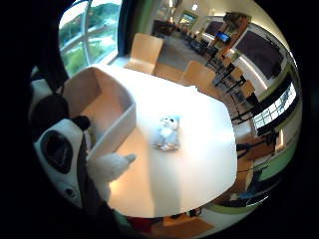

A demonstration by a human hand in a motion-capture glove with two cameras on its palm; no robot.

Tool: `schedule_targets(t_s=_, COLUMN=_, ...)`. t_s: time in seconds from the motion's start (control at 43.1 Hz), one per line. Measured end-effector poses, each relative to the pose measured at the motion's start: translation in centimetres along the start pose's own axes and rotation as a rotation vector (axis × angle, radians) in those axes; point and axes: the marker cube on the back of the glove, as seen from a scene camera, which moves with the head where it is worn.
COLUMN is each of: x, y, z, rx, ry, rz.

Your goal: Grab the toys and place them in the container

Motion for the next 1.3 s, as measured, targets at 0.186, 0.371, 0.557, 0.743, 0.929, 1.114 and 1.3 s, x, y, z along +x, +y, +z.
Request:
schedule_targets(t_s=0.186, x=-4.5, y=-1.6, z=1.3, rx=0.003, ry=-0.058, rz=0.002)
schedule_targets(t_s=0.371, x=-6.1, y=-1.4, z=2.2, rx=0.005, ry=-0.095, rz=-0.024)
schedule_targets(t_s=0.557, x=-7.3, y=-1.3, z=2.9, rx=0.001, ry=-0.124, rz=-0.023)
schedule_targets(t_s=0.743, x=-7.6, y=-1.2, z=3.1, rx=-0.032, ry=-0.080, rz=-0.038)
schedule_targets(t_s=0.929, x=-7.5, y=-0.7, z=3.3, rx=-0.108, ry=-0.122, rz=-0.023)
schedule_targets(t_s=1.114, x=-6.2, y=-0.2, z=2.8, rx=-0.155, ry=-0.104, rz=-0.040)
schedule_targets(t_s=1.3, x=-3.4, y=0.4, z=2.0, rx=-0.132, ry=-0.081, rz=-0.003)
